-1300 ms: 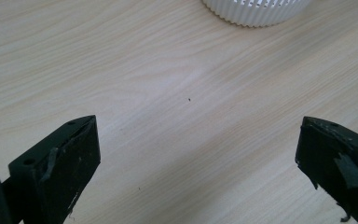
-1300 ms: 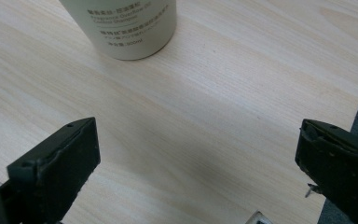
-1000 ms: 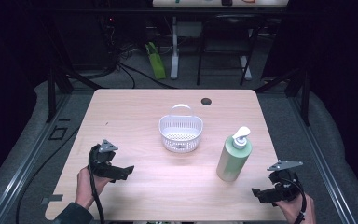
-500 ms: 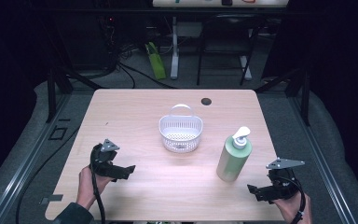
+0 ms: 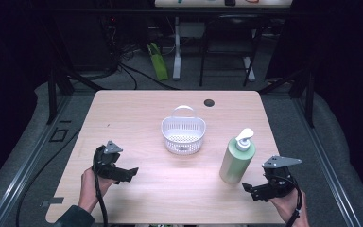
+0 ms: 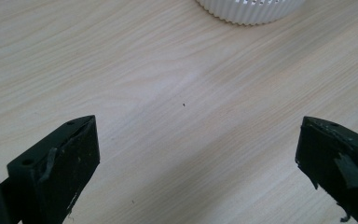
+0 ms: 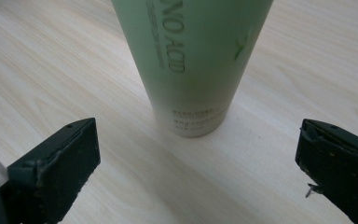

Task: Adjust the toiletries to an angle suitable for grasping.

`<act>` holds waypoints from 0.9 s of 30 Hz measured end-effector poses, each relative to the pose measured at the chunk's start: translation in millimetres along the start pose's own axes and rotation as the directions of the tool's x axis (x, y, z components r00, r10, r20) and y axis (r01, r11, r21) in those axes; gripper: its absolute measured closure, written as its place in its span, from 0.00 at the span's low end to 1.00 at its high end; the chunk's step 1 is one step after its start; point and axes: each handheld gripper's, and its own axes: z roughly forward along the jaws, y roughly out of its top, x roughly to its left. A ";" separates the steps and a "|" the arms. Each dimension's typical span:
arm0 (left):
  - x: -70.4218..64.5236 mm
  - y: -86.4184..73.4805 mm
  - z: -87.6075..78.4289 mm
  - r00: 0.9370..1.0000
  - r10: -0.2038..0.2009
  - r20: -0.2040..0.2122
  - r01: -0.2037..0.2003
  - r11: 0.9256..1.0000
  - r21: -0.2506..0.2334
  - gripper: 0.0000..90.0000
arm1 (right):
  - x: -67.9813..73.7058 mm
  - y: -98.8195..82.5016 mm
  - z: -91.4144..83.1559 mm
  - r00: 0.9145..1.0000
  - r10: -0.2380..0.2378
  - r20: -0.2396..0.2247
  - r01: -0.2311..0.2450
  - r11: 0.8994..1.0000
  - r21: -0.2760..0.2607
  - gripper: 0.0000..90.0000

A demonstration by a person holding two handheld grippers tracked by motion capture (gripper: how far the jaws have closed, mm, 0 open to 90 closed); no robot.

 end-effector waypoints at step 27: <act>-1.8 2.0 4.8 1.000 0.024 0.002 -0.024 1.000 0.017 0.00 | 5.0 53.9 -3.5 0.997 -0.072 0.001 0.071 0.982 -0.177 0.00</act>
